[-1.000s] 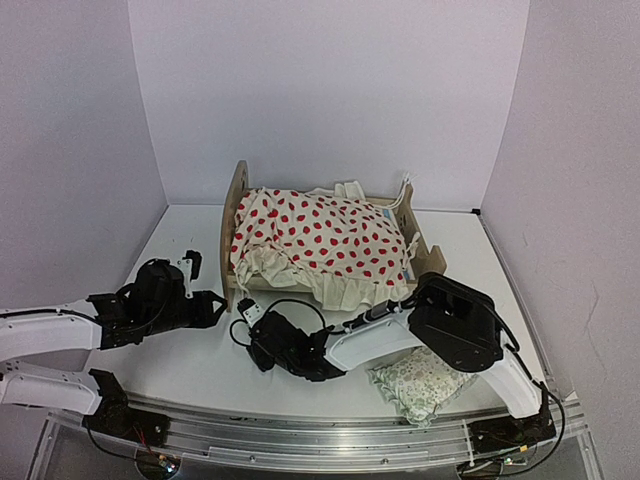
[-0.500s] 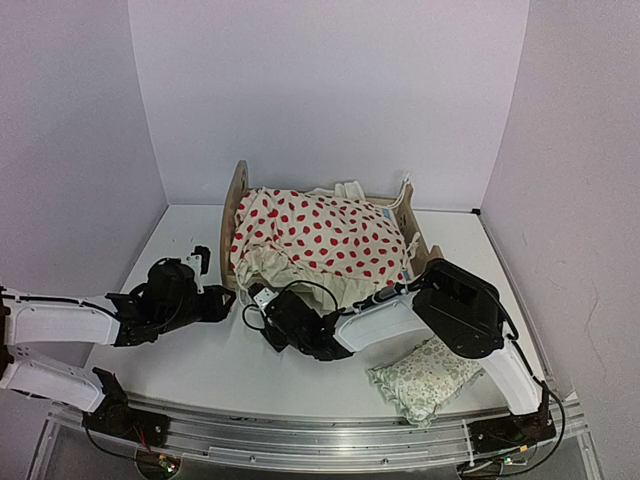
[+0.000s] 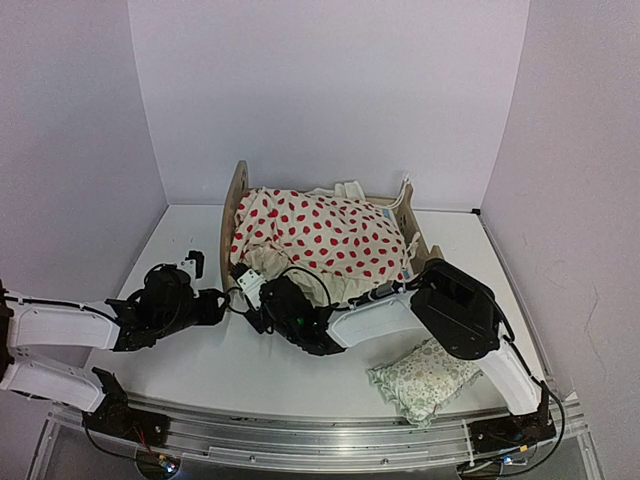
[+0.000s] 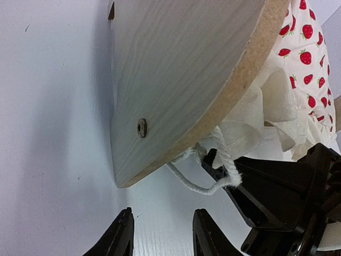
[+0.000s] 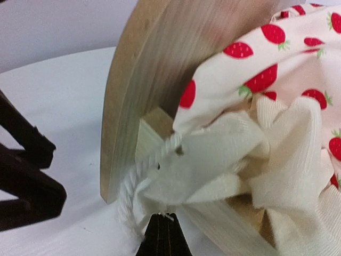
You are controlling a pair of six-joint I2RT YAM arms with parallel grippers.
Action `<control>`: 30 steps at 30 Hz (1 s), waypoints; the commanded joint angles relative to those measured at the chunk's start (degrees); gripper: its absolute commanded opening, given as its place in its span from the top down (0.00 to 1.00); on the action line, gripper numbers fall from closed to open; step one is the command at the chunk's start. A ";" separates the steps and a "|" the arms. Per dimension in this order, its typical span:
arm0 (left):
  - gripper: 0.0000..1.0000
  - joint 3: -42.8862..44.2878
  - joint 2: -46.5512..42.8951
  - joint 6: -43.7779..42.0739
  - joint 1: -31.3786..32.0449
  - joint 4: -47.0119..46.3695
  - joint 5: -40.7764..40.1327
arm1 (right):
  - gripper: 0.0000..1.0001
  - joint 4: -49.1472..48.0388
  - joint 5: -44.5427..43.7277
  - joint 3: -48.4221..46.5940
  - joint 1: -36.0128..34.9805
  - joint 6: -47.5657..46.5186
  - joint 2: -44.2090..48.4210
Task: Set up the pet bed
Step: Cross the left ropes of the mattress at the bed frame base.
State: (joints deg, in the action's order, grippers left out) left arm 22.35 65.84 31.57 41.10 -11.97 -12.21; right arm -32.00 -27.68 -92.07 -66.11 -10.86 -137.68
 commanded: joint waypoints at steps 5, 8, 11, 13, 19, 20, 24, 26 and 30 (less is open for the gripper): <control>0.62 -1.33 1.92 -0.23 -5.38 -8.34 4.14 | 1.00 -11.20 6.44 3.89 1.85 0.72 -0.61; 0.62 -1.07 3.43 -1.26 -7.52 -10.94 8.77 | 1.00 -13.15 10.67 7.10 3.62 4.98 0.90; 0.63 -1.05 4.70 -3.38 -7.77 -12.33 9.98 | 1.00 -15.60 15.82 9.99 6.22 9.66 1.77; 0.63 -1.35 5.31 -4.61 -7.87 -13.17 9.96 | 1.00 -17.48 19.55 11.13 7.77 13.65 1.84; 0.64 -2.91 6.38 -5.06 -8.34 -16.27 10.45 | 1.00 -19.71 25.00 9.22 9.82 17.50 0.59; 0.64 -2.89 6.54 -5.03 -8.39 -16.40 10.49 | 1.00 -19.71 25.34 8.56 9.91 17.74 0.38; 0.64 -3.16 6.67 -5.03 -8.53 -16.89 10.25 | 1.00 -19.75 28.46 7.37 10.39 19.83 0.07; 0.65 -3.47 6.72 -4.93 -8.57 -17.69 10.15 | 1.00 -19.75 29.91 6.83 10.39 20.69 -0.09; 0.65 -4.00 7.09 -4.75 -8.70 -19.08 10.19 | 1.00 -19.71 31.39 4.73 10.38 22.35 -1.48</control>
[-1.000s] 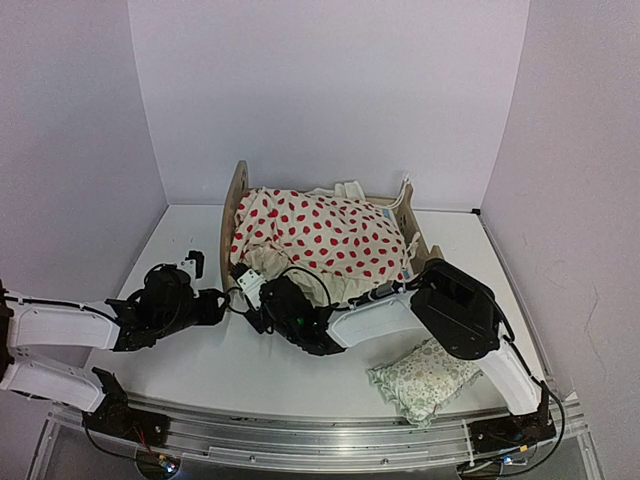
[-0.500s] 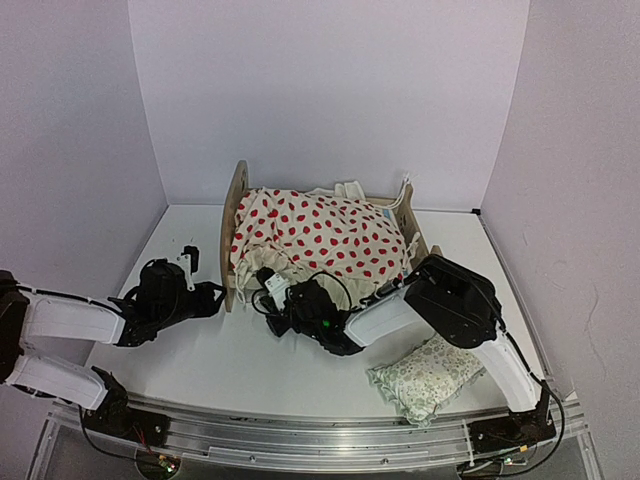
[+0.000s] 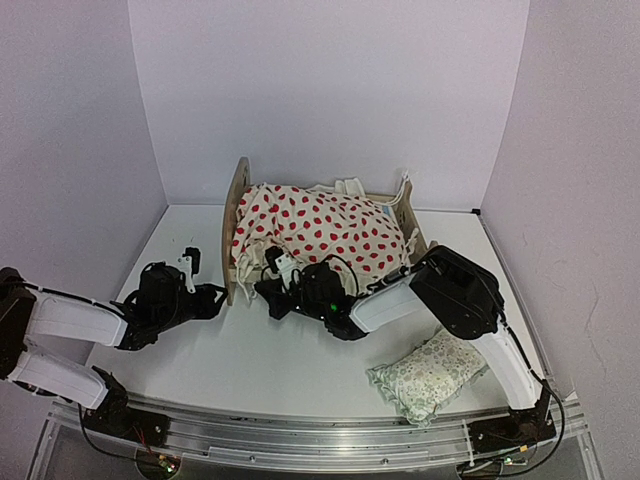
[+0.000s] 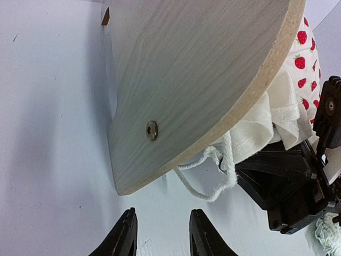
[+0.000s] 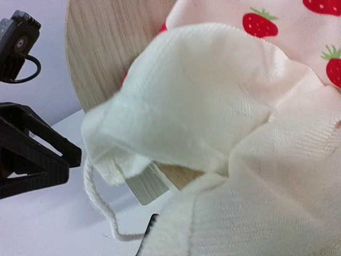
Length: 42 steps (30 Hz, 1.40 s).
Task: Set up the pet bed
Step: Cross the left ropes of the mattress at the bed frame base.
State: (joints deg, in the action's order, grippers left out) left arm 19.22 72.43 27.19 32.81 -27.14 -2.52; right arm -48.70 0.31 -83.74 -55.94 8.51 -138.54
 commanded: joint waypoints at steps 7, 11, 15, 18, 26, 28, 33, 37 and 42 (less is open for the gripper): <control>0.66 -1.14 1.72 -0.69 -1.69 -6.19 2.19 | 1.00 -2.71 5.52 -7.25 0.38 6.16 -3.49; 0.66 -1.61 1.96 -3.28 -2.65 -9.04 4.38 | 1.00 -2.35 7.40 -8.58 0.76 8.39 -4.44; 0.67 -2.28 2.15 -5.71 -4.22 -12.16 6.13 | 1.00 -1.44 9.60 -10.71 1.01 10.99 -5.59; 0.70 -1.50 4.82 -6.18 -5.91 -13.89 7.16 | 1.00 -0.36 10.45 -12.37 1.04 11.79 -6.40; 0.75 -0.83 10.78 -7.01 -7.03 -20.46 13.36 | 1.00 1.14 11.17 -14.55 1.16 13.28 -7.25; 0.74 -1.37 10.63 -7.66 -7.01 -21.46 13.88 | 1.00 1.50 11.38 -15.48 1.15 13.96 -7.98; 0.75 -1.39 10.24 -9.12 -7.05 -22.31 13.88 | 1.00 2.02 11.75 -17.32 1.16 15.30 -9.24; 0.76 -0.60 11.35 -9.82 -7.04 -22.80 13.80 | 1.00 1.98 11.79 -17.29 1.18 15.89 -9.32; 0.76 0.08 13.52 -10.02 -7.05 -24.40 14.22 | 1.00 1.87 12.47 -17.71 1.17 17.30 -9.55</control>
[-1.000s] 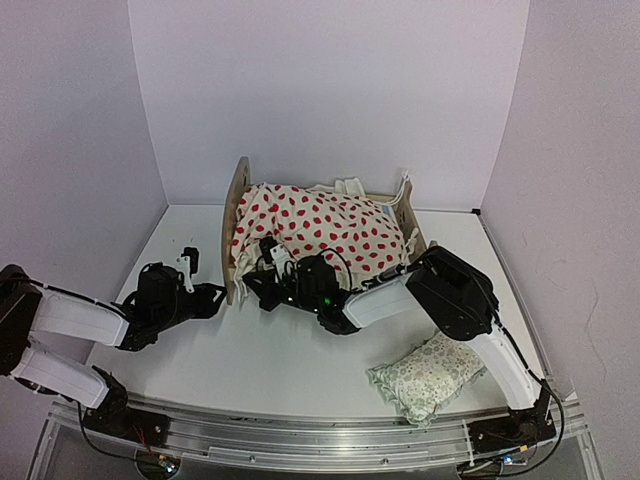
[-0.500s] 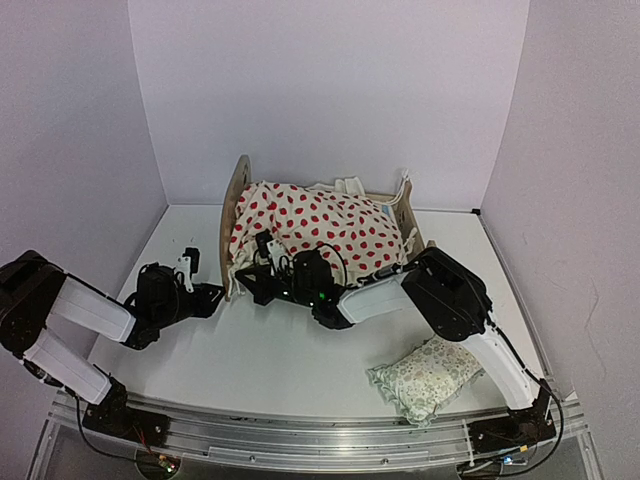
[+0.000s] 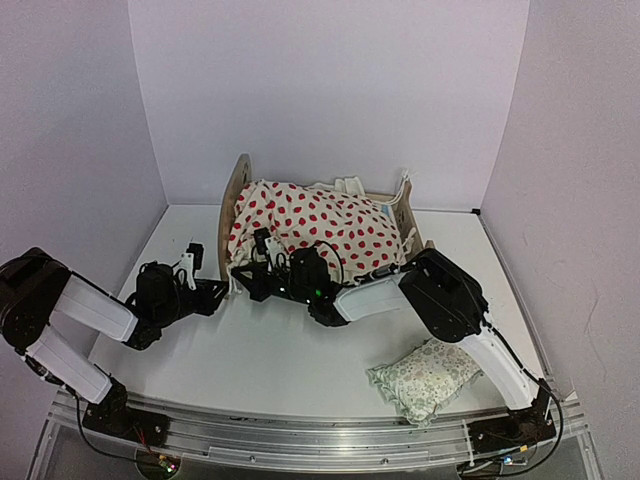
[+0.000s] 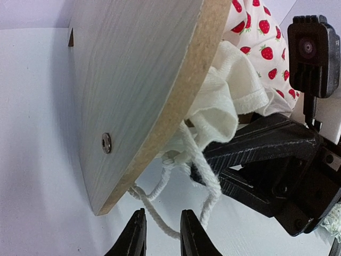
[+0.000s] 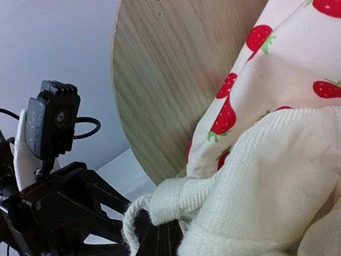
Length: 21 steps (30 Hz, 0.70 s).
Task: Set up the pet bed
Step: Cross the left ropes of the mattress at the bed frame base.
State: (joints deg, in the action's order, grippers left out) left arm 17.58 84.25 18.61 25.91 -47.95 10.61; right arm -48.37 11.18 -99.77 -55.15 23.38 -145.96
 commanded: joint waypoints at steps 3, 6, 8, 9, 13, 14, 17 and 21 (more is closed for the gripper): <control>0.76 2.25 2.33 -1.63 -0.16 -3.71 0.90 | 1.00 1.22 2.29 -1.66 0.34 3.44 -2.05; 0.75 2.79 2.72 -1.82 -0.14 -4.04 0.81 | 1.00 0.78 3.24 -1.54 0.26 4.50 -1.97; 0.74 3.05 2.89 -1.94 -0.15 -4.34 0.79 | 1.00 0.48 3.83 -1.33 0.25 5.16 -1.76; 0.73 3.11 3.01 -1.92 -0.12 -4.48 0.55 | 1.00 0.38 4.00 -1.12 0.27 5.38 -1.65; 0.69 3.61 3.75 -1.86 -0.13 -5.33 0.35 | 1.00 -0.09 4.64 -0.55 -0.04 5.99 -1.19; 0.69 3.79 4.04 -1.81 -0.14 -5.42 0.30 | 1.00 -0.10 4.69 -0.49 -0.21 6.04 -1.16; 0.68 4.32 5.26 -1.68 -0.07 -5.76 -0.02 | 1.00 -0.14 4.82 -0.43 -0.87 5.84 -1.20; 0.67 4.09 6.51 -1.45 -0.03 -7.53 -0.50 | 1.00 -0.15 4.84 -0.17 -1.33 5.67 -0.99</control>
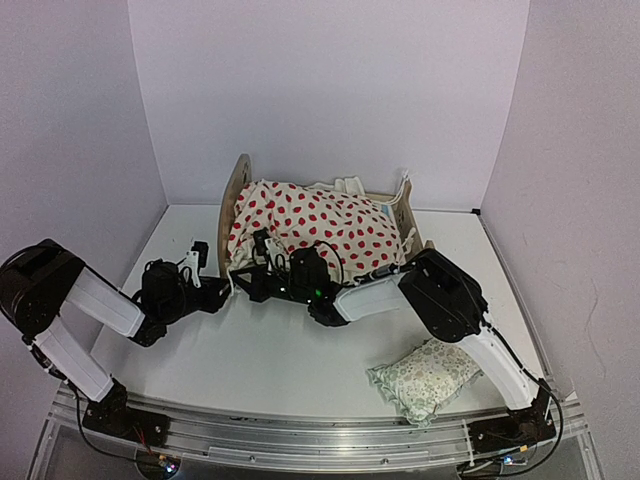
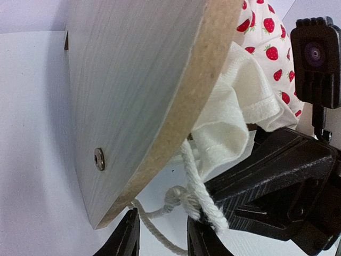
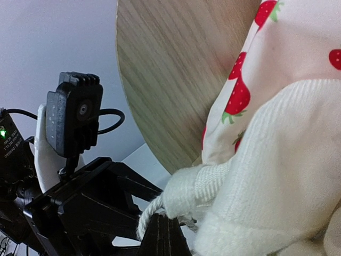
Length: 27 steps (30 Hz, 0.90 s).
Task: Set up the pet bed
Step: Cross the left ropes of the mattress at the bed frame base.
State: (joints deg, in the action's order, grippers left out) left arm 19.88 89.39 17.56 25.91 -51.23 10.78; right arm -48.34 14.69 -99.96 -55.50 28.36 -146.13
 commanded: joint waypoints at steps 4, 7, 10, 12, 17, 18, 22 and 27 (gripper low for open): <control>0.67 2.05 2.55 -0.35 -0.05 -5.62 -0.41 | 1.00 -0.24 1.20 0.72 -1.02 0.52 -0.23; 0.68 1.83 3.36 -0.31 -0.07 -7.88 0.46 | 1.00 -0.23 0.91 1.24 -1.02 0.38 0.56; 0.67 1.64 3.97 -0.25 0.08 -9.62 0.96 | 1.00 -0.21 0.64 1.43 -1.07 0.43 1.08; 0.68 1.67 4.20 -0.25 0.14 -10.23 0.78 | 1.00 -0.22 0.53 1.58 -1.09 0.61 1.29; 0.72 1.71 4.80 0.01 0.66 -12.60 0.73 | 1.00 -0.24 0.55 1.98 -1.01 1.23 1.60; 0.73 1.73 4.91 -0.03 0.80 -12.95 0.63 | 1.00 -0.31 0.52 2.00 -1.06 1.26 1.68; 0.78 2.17 5.26 -0.33 1.37 -13.62 -0.15 | 1.00 -0.34 0.44 2.48 -1.03 1.58 1.96; 0.85 2.13 5.67 -0.16 1.68 -14.80 -1.02 | 1.00 -0.54 0.50 2.91 -1.02 2.10 2.36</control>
State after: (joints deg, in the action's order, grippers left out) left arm 19.90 94.90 17.77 26.75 -59.68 9.92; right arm -49.09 14.25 -97.70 -55.96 29.57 -146.12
